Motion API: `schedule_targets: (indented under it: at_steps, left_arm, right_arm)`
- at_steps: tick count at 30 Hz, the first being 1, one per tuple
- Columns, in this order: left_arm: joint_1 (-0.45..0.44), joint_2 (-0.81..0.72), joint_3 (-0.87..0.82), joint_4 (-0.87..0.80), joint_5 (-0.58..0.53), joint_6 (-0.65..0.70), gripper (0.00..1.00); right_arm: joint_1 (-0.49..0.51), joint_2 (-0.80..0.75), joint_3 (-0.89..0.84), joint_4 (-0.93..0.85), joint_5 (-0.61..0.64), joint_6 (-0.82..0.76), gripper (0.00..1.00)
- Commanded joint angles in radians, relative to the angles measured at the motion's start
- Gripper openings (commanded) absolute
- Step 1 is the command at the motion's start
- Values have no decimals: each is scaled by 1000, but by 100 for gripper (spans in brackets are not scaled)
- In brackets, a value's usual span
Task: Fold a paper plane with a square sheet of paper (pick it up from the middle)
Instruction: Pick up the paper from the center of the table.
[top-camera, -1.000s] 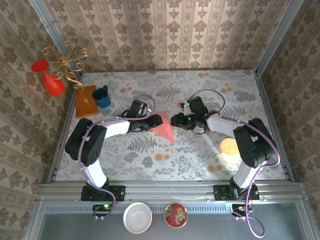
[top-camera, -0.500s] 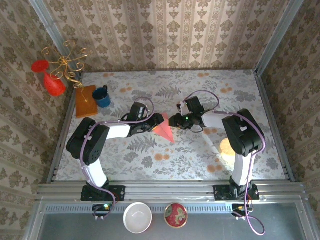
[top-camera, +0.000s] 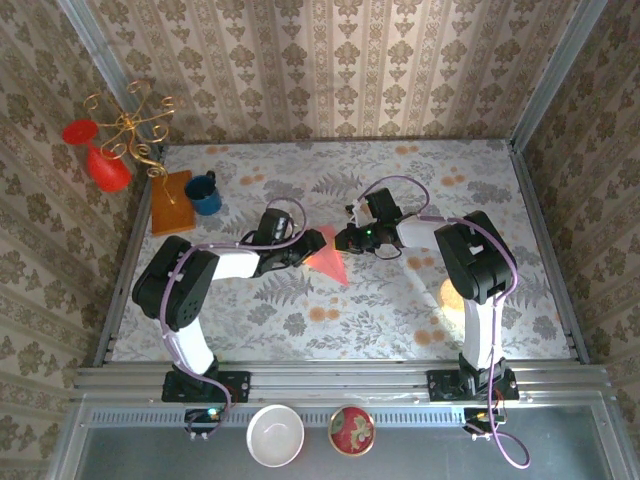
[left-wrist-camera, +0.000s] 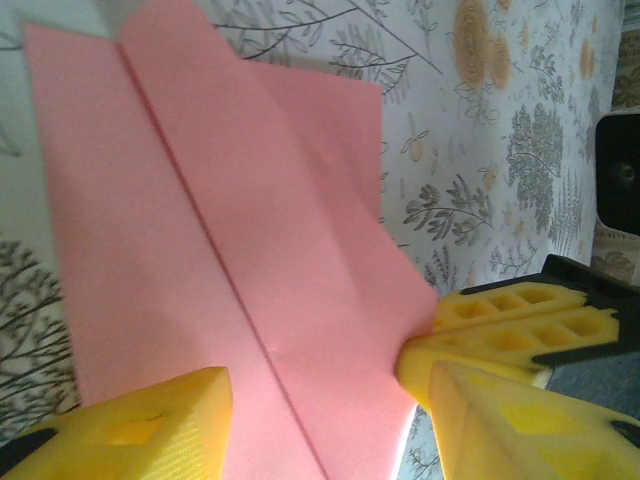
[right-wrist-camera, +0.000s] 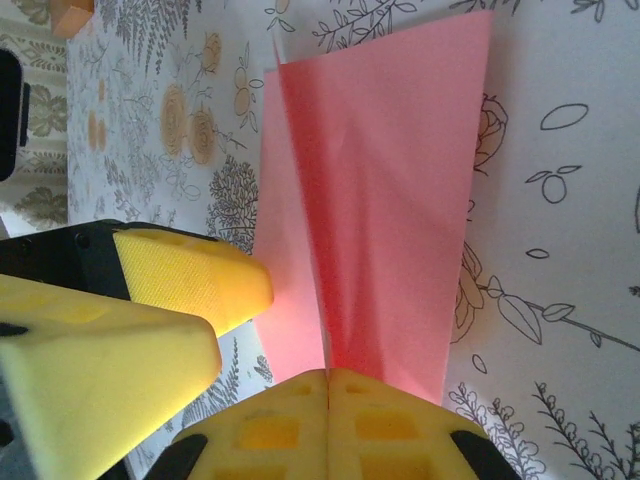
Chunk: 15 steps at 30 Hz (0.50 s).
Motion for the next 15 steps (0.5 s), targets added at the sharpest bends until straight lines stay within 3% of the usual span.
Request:
schedule_targets:
  at_steps: [1,15]
  left_arm:
    - [25,-77,-35,60,9,-12,55]
    - [60,-195,-154,493,176,-103,66]
  right_arm:
    - [-2,-49,-11,60,-36,14,4]
    - [-44,-251,-37,313,-150,307,0]
